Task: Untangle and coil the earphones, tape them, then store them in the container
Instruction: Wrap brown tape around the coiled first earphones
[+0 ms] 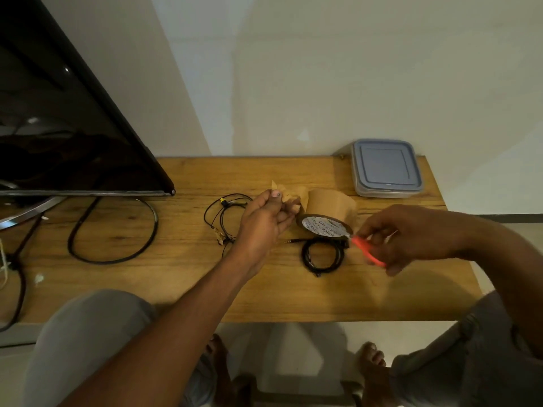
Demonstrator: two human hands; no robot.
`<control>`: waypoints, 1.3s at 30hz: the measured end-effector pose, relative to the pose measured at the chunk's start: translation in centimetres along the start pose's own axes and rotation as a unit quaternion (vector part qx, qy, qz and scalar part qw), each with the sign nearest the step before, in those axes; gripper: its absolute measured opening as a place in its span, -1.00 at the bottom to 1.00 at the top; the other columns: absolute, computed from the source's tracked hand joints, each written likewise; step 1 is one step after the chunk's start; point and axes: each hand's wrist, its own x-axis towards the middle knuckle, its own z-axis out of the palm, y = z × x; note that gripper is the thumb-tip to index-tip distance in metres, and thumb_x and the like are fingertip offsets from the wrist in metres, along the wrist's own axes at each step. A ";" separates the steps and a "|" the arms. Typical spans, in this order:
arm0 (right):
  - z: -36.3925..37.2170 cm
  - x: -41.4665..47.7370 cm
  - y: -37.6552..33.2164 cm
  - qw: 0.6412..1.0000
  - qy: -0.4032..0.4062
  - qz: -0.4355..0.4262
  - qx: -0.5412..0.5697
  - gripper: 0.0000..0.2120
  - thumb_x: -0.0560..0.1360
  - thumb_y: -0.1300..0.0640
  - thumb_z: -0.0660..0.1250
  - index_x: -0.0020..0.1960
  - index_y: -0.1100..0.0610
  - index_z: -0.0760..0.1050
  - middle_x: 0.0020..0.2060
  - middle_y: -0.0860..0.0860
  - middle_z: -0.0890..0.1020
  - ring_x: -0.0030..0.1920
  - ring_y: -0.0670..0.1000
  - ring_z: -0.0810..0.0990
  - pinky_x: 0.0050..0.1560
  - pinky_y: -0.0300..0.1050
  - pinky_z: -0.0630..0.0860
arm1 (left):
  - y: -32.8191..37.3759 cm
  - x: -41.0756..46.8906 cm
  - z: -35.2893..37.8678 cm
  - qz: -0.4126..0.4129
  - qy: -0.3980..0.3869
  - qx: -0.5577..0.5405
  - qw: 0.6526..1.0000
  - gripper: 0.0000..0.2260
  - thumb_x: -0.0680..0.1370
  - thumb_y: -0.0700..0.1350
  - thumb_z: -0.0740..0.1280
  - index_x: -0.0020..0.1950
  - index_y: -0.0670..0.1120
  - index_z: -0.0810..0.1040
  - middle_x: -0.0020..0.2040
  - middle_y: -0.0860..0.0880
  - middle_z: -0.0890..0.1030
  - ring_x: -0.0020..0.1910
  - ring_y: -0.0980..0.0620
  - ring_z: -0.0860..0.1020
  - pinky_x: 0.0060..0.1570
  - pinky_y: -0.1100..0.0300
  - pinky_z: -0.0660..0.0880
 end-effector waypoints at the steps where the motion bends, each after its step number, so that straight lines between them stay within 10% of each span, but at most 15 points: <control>1: -0.3 0.0 0.8 0.997 0.042 0.033 -0.056 -0.65 0.47 0.02 0.48 0.23 0.09 0.59 -0.05 0.02 0.69 -0.13 0.05 0.73 -0.04 -0.04 0.69 | 0.0 0.0 0.0 0.002 -0.006 0.004 1.000 -0.82 0.71 -0.16 0.14 0.00 -0.12 0.50 -0.22 -0.04 0.69 0.05 -0.03 0.66 0.30 0.00 0.51; 4: 0.4 1.6 2.8 0.967 0.137 0.098 -0.193 -0.62 0.49 0.06 0.49 0.28 0.10 0.55 0.01 -0.03 0.59 -0.10 -0.03 0.63 -0.16 -0.24 0.57 | 0.0 -0.1 -0.1 0.008 -0.010 0.015 1.000 -0.83 0.70 -0.15 0.16 0.00 -0.13 0.51 -0.14 -0.05 0.71 0.06 -0.05 0.68 0.28 -0.01 0.53; 8: 1.6 4.2 3.4 0.943 0.165 0.142 -0.250 -0.72 0.51 0.06 0.47 0.19 0.10 0.55 0.09 0.07 0.59 0.05 0.04 0.58 0.07 -0.07 0.58 | -0.1 0.2 -0.5 0.010 -0.005 0.027 1.000 -0.83 0.70 -0.13 0.17 0.03 -0.12 0.53 -0.09 -0.03 0.73 0.11 -0.08 0.68 0.27 -0.03 0.54; 19: 3.4 4.9 2.1 0.883 0.305 0.158 -0.320 -0.73 0.59 0.06 0.36 0.25 0.10 0.49 0.11 0.09 0.57 0.11 0.12 0.60 -0.05 -0.02 0.50 | 0.3 0.9 -1.3 0.051 0.044 0.119 0.991 -0.74 0.69 -0.07 0.21 0.16 -0.26 0.50 0.12 -0.19 0.65 0.05 -0.10 0.70 0.09 0.06 0.64; 32: 3.0 5.9 2.9 0.854 0.480 0.051 -0.197 -0.87 0.50 0.17 0.46 0.04 0.15 0.67 -0.10 0.10 0.70 -0.09 0.13 0.66 -0.11 -0.01 0.60 | 1.6 0.0 -0.9 0.108 0.079 0.147 0.980 -0.91 0.61 -0.12 0.36 -0.04 -0.14 0.58 -0.17 -0.01 0.60 -0.33 0.09 0.58 -0.37 0.20 0.57; 39: 4.3 0.3 -2.7 0.879 0.384 -0.181 0.217 -0.81 0.58 0.03 0.38 -0.04 0.14 0.67 -0.22 0.01 0.73 -0.40 -0.03 0.63 -0.46 -0.23 0.50 | 1.9 -2.1 1.3 0.175 -0.022 0.150 0.973 -0.92 0.59 -0.22 0.37 -0.11 -0.13 0.58 -0.31 0.01 0.55 -0.36 0.02 0.50 -0.40 0.13 0.52</control>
